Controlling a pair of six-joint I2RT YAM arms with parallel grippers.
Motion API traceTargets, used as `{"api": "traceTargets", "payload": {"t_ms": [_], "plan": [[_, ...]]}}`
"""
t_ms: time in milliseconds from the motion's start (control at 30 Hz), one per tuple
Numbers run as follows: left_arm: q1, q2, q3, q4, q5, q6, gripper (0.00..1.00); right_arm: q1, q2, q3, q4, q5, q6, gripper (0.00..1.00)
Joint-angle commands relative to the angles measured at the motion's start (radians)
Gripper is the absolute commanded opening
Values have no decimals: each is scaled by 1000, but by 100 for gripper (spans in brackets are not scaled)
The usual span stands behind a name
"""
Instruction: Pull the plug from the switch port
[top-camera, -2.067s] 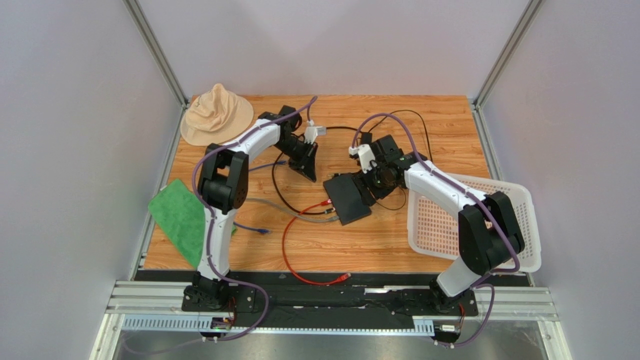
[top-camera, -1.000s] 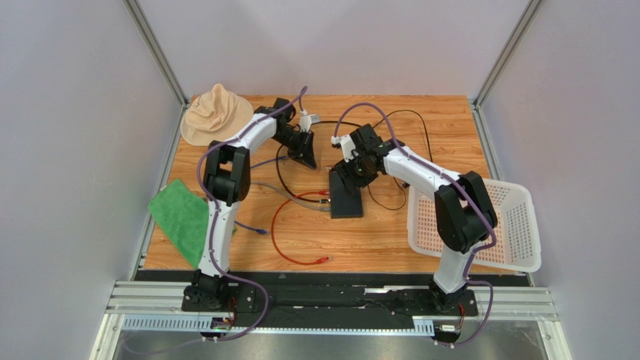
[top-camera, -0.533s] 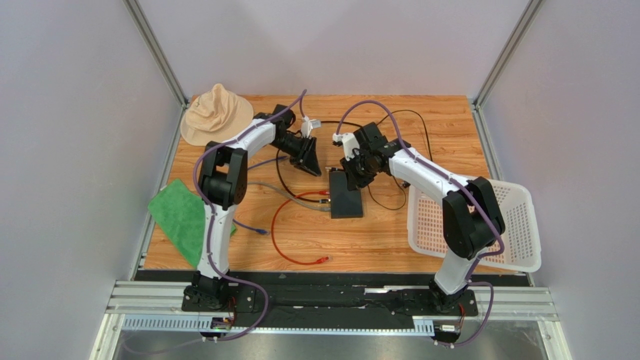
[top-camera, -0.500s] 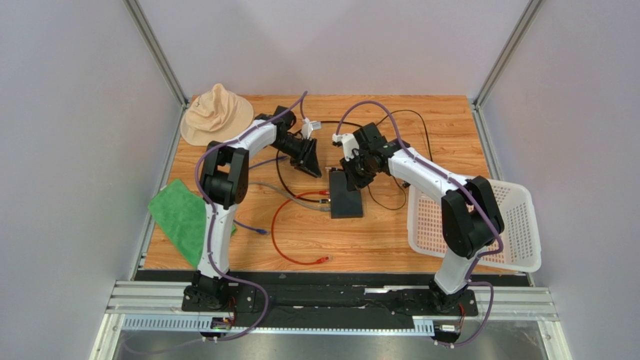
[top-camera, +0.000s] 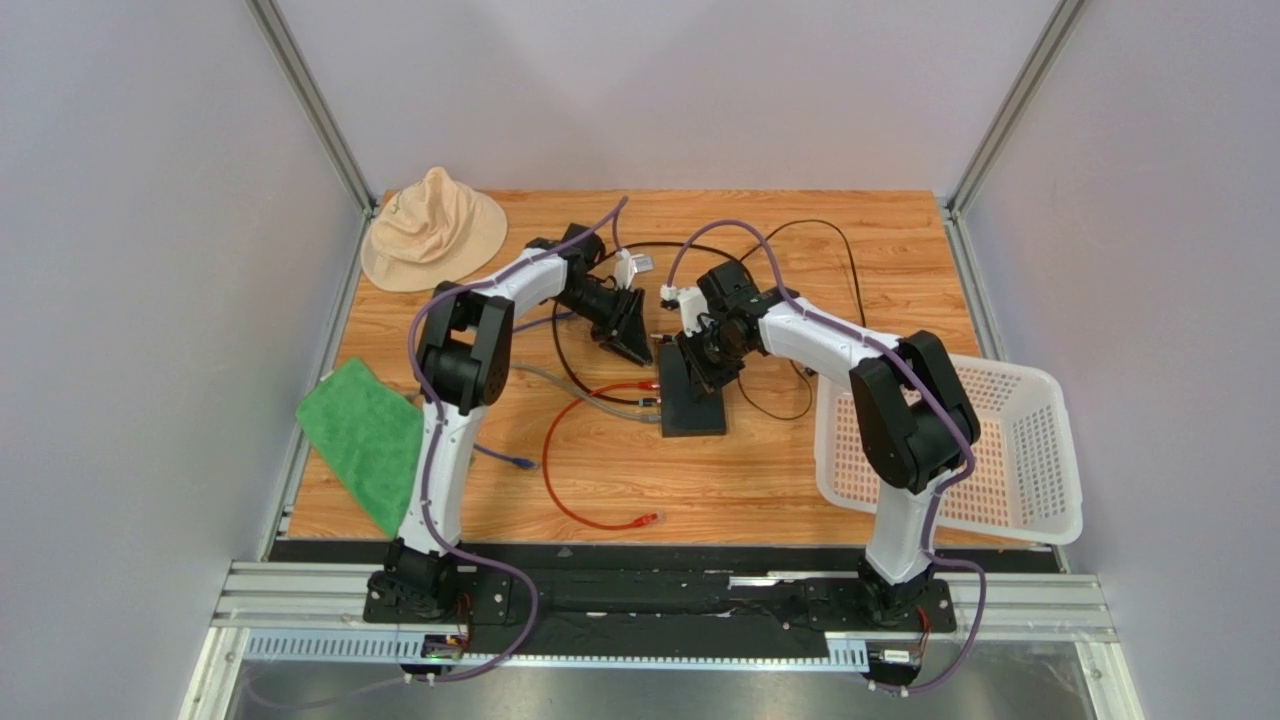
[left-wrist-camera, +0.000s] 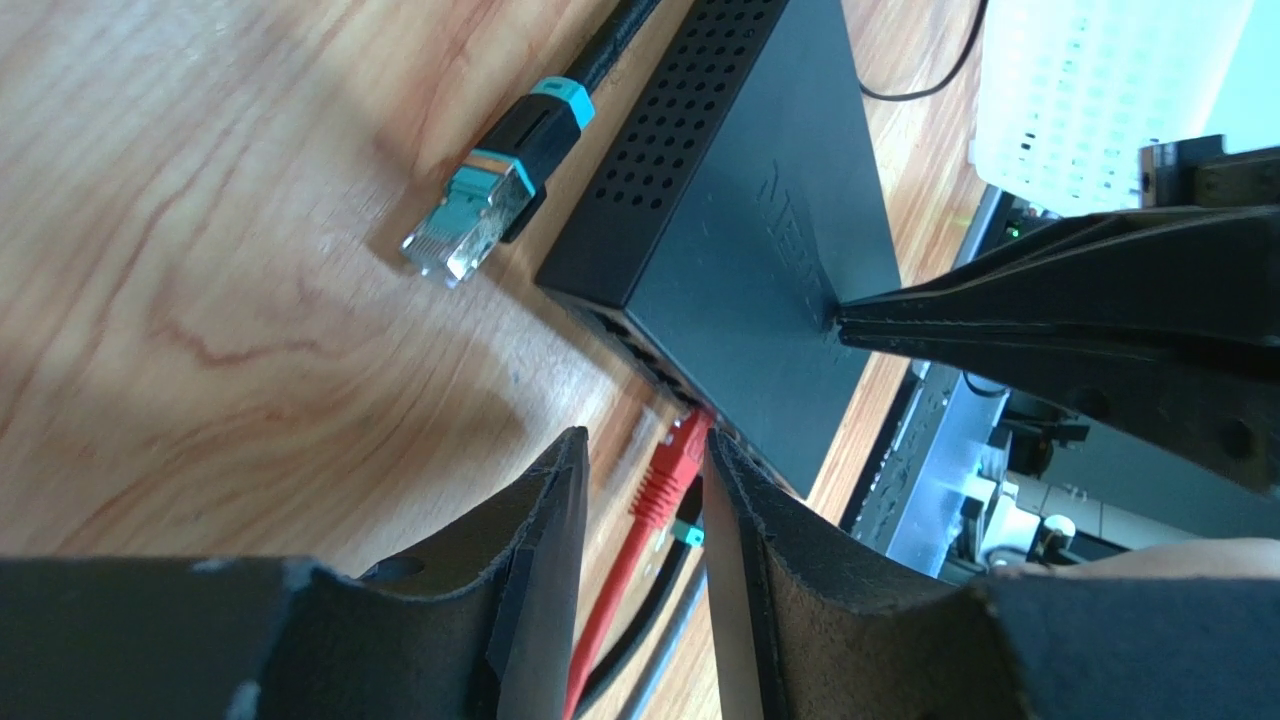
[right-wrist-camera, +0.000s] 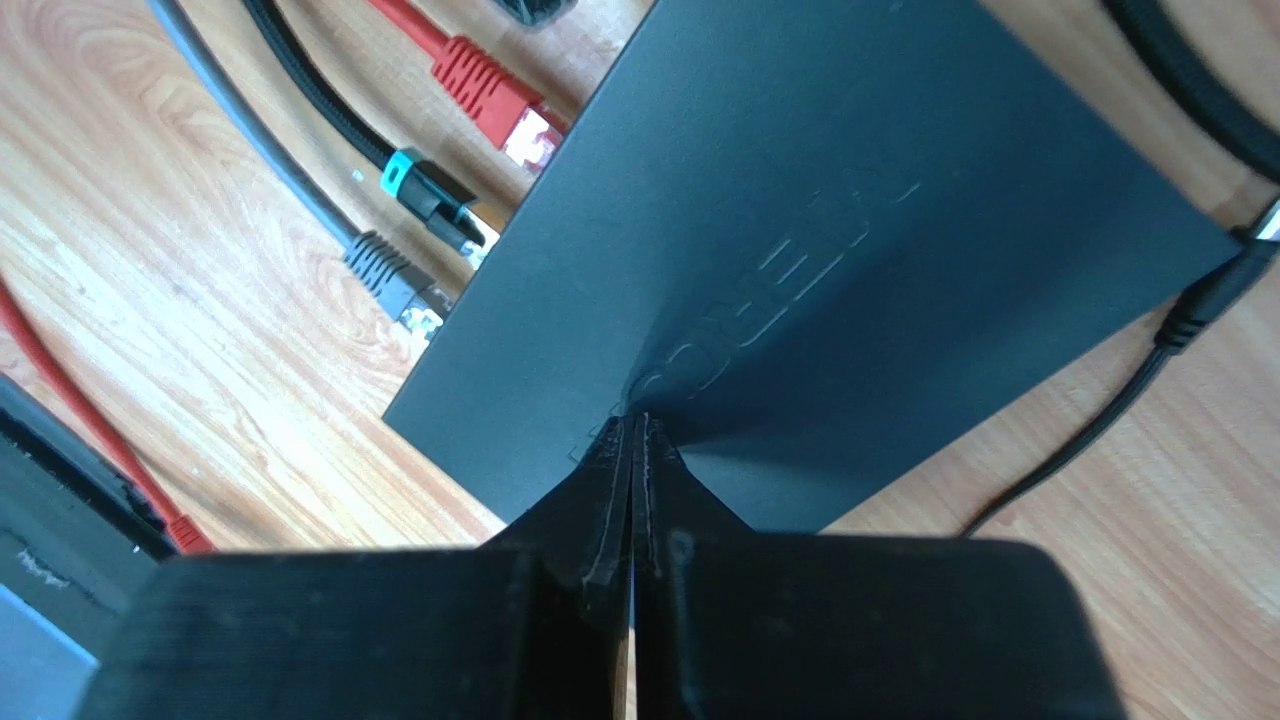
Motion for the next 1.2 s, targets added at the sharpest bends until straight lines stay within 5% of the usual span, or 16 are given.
{"api": "traceTargets", "payload": {"t_ms": [0,1167], "plan": [[-16,29,35,17,34,-15,41,4,20,4,30,3,10,0],[-49,42,-21,-69,91,80,41,6,53,11,31,-9,23,0]]}}
